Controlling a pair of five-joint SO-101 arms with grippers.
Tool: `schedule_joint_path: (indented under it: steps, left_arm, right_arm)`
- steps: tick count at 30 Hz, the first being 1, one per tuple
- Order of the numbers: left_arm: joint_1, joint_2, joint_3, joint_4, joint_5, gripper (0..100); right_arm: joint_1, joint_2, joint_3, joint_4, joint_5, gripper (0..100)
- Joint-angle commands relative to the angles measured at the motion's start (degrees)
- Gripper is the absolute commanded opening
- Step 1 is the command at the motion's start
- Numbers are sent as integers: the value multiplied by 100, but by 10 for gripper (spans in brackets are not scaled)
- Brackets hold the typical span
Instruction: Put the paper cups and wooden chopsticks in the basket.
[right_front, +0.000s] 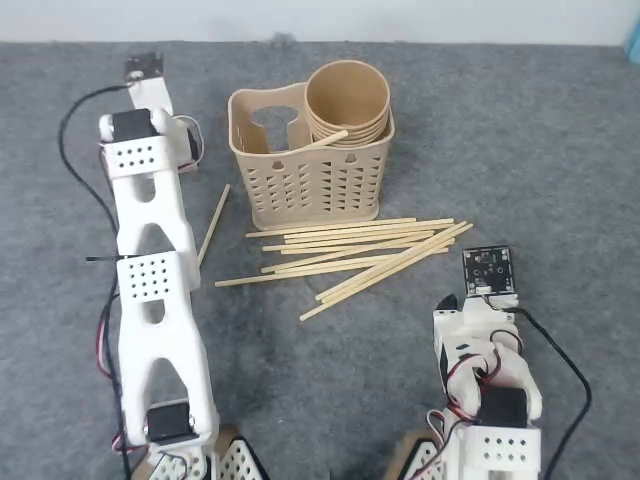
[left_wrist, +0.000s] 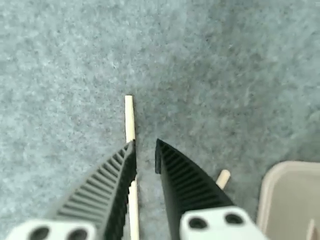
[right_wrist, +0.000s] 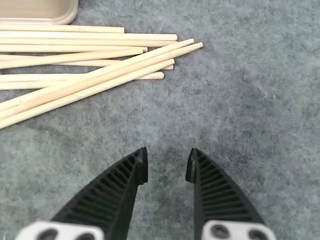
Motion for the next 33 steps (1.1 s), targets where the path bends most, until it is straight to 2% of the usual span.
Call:
schedule_joint_path:
  steps: [1, 7, 12, 15, 18, 24, 33]
  left_arm:
    - [-70, -475, -224, 211, -229, 66]
    - [-404, -431, -180, 158, -396, 66]
    - [-343, 18, 4, 26, -774, 66]
    - [-281, 220, -189, -114, -651, 62]
    - [-316, 220, -567, 97, -484, 65]
    - [-211, -220, -541, 185, -431, 66]
    - [-176, -193, -374, 185, -440, 66]
  right_arm:
    - [66, -145, 105, 4, 105, 144]
    - [-101, -127, 105, 40, 123, 144]
    - [-110, -127, 105, 40, 132, 144]
    - [-110, -127, 105, 48, 132, 144]
    - [-110, -110, 105, 48, 132, 144]
    - [-110, -110, 105, 48, 132, 144]
    - [-110, -110, 105, 48, 132, 144]
